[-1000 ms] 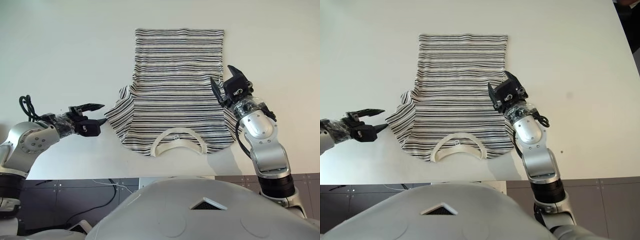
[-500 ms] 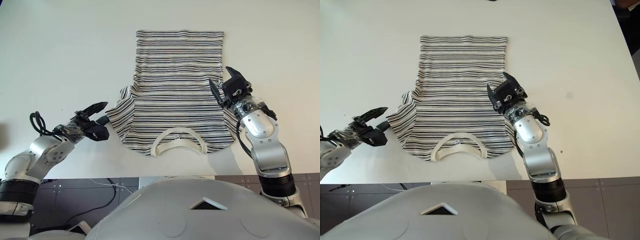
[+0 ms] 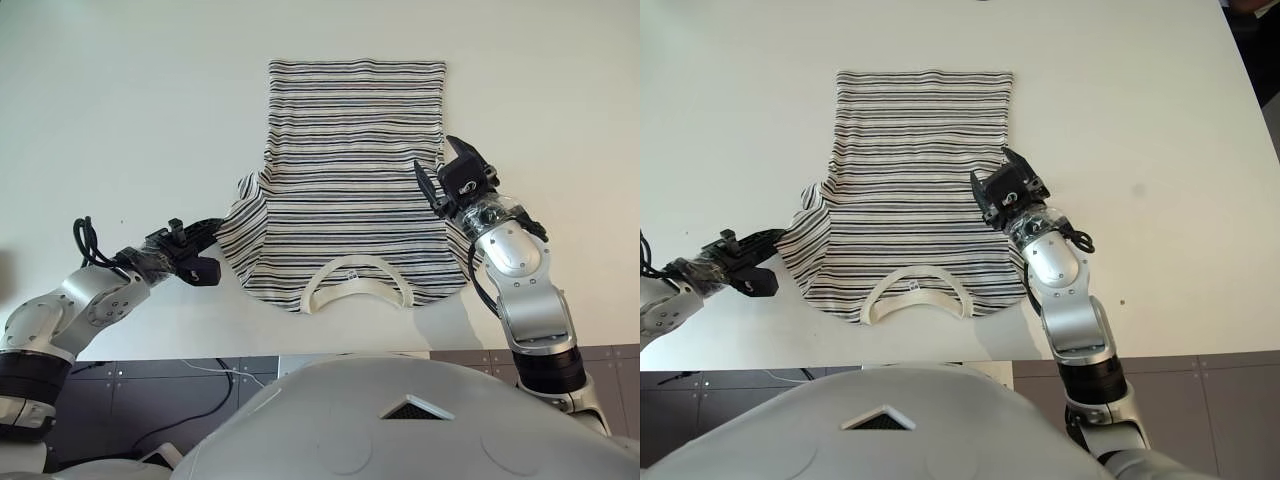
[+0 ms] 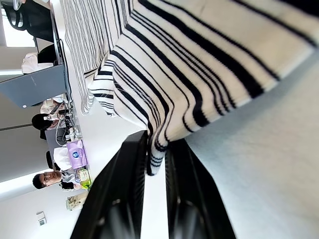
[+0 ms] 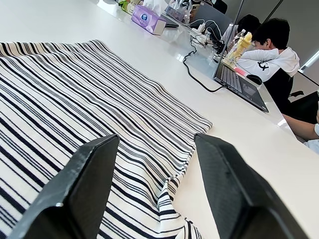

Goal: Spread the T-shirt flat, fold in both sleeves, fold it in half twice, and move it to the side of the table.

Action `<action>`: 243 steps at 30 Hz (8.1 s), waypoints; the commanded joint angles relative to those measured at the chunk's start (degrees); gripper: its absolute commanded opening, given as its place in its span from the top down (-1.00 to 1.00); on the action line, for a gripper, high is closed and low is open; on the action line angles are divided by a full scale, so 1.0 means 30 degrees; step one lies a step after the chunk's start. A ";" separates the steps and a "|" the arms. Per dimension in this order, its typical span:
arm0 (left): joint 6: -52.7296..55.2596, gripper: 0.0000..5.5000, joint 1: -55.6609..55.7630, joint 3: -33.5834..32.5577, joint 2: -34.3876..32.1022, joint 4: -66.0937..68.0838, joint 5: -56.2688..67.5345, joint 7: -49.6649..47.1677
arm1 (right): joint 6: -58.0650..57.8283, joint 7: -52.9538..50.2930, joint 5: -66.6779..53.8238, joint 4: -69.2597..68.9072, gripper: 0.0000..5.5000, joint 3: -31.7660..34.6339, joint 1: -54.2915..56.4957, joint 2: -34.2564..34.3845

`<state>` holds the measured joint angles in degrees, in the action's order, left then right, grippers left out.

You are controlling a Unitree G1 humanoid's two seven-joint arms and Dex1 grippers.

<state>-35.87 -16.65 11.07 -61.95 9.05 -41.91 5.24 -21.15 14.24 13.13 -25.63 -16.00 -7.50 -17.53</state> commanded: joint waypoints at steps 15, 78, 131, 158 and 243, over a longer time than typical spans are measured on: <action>0.2151 0.95 -0.3205 -0.2461 0.3001 -0.4548 -0.0160 -0.2138 | 0.0684 0.0127 0.0035 0.0750 -0.01 0.0205 0.0111 0.0003; 1.1693 0.17 0.0759 -0.5185 1.8918 -0.8308 0.4792 -0.6983 | 1.4946 0.7158 0.5292 0.6721 -0.01 0.2056 -0.2064 -1.3346; 1.0051 0.16 0.1542 -0.4622 1.6313 -0.5846 0.5528 -0.5088 | 1.1464 0.6984 0.2407 0.2822 0.94 -0.0386 -0.0872 -0.6786; -0.2003 -0.22 -0.2523 -0.0124 0.1491 -0.3053 0.9848 1.4120 | 1.9513 1.1591 0.0310 0.4715 -0.14 0.2039 -0.3017 -1.4031; 0.6473 0.85 1.7196 -0.1683 1.3308 1.7293 1.5845 0.8995 | 0.8600 0.3663 -0.4744 2.5746 0.89 0.1605 1.5056 0.0286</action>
<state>-15.52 33.45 6.29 -22.97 58.31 7.70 33.94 2.84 27.25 -3.23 47.59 -11.41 34.81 -17.83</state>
